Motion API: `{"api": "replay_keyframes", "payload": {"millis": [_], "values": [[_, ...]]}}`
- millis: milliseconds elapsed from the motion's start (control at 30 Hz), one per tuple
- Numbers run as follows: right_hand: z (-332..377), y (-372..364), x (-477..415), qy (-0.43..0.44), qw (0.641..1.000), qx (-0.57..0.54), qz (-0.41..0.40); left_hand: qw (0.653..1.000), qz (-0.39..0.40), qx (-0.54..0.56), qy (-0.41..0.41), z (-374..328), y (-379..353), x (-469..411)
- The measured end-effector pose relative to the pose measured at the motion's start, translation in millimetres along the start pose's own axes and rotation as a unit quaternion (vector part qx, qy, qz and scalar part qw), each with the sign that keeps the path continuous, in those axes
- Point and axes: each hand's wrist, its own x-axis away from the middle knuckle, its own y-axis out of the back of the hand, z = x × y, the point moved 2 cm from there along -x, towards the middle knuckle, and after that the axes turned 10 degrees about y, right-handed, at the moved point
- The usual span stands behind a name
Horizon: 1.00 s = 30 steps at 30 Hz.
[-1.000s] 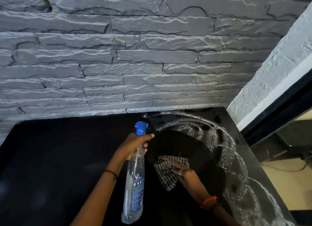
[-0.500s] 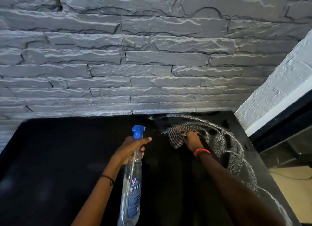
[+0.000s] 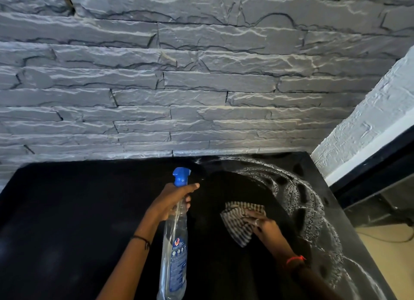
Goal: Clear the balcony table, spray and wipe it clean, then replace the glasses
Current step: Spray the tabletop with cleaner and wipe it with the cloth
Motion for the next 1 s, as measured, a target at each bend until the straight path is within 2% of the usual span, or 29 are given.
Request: {"api": "replay_keyframes", "payload": {"millis": [167, 333, 433, 533, 733, 1000], "values": [[-36.9, 38.4, -31.7, -0.089, 0.993, 0.020, -0.071, 1.000, -0.001, -0.015, 0.005, -0.9, 3.2, -6.1], [-15.6, 45.5, -102.1, -0.139, 0.985, 0.038, -0.090, 1.000, -0.005, -0.021, 0.016, -8.1, 5.0, -13.2], [17.1, 37.4, -128.0, -0.128, 0.988, 0.037, -0.084, 0.999, -0.013, -0.027, 0.017, -13.6, 7.5, -18.4], [47.6, 21.4, -134.1, -0.072, 0.995, 0.016, -0.071, 0.999, -0.024, -0.030, 0.025, -18.5, 9.8, -26.0], [62.9, -15.1, -88.9, 0.026, 0.999, -0.007, -0.039, 0.998, -0.031, -0.052, 0.036, -25.9, 10.6, -44.9], [35.9, -28.5, -20.3, 0.007, 1.000, 0.002, -0.003, 0.998, -0.026, -0.053, 0.035, -38.0, 5.7, -63.6]]}}
